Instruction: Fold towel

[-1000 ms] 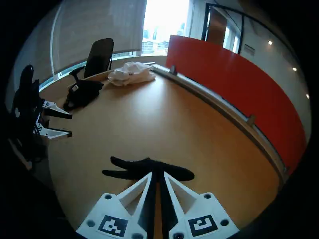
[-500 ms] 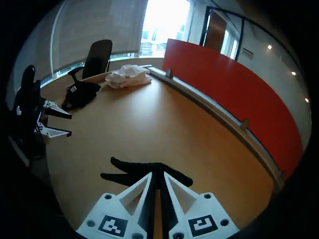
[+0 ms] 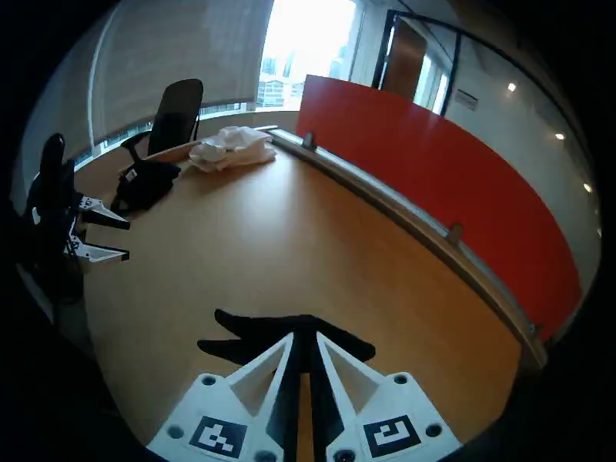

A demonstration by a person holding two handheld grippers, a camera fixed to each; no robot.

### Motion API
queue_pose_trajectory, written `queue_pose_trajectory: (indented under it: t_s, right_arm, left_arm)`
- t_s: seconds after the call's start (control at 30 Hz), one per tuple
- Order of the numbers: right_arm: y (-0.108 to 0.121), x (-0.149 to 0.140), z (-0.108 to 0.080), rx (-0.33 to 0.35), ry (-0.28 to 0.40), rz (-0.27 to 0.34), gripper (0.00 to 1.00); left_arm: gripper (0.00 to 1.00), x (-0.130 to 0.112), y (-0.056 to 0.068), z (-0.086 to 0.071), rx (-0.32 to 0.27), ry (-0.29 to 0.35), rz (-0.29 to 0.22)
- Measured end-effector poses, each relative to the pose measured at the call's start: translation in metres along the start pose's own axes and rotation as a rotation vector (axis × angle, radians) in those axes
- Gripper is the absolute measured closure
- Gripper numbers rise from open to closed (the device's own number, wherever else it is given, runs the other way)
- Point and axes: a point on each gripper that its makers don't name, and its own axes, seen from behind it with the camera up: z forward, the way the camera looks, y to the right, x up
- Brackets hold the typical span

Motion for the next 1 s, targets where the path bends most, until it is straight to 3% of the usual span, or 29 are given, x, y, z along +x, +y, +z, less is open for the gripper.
queue_pose_trajectory:
  t_s: [1.0]
  right_arm:
    - [0.135,-0.063,-0.060,-0.194,-0.094,0.085,0.94]
  left_arm:
    - [0.06,0.009,-0.003,0.011,0.005,-0.016,0.009]
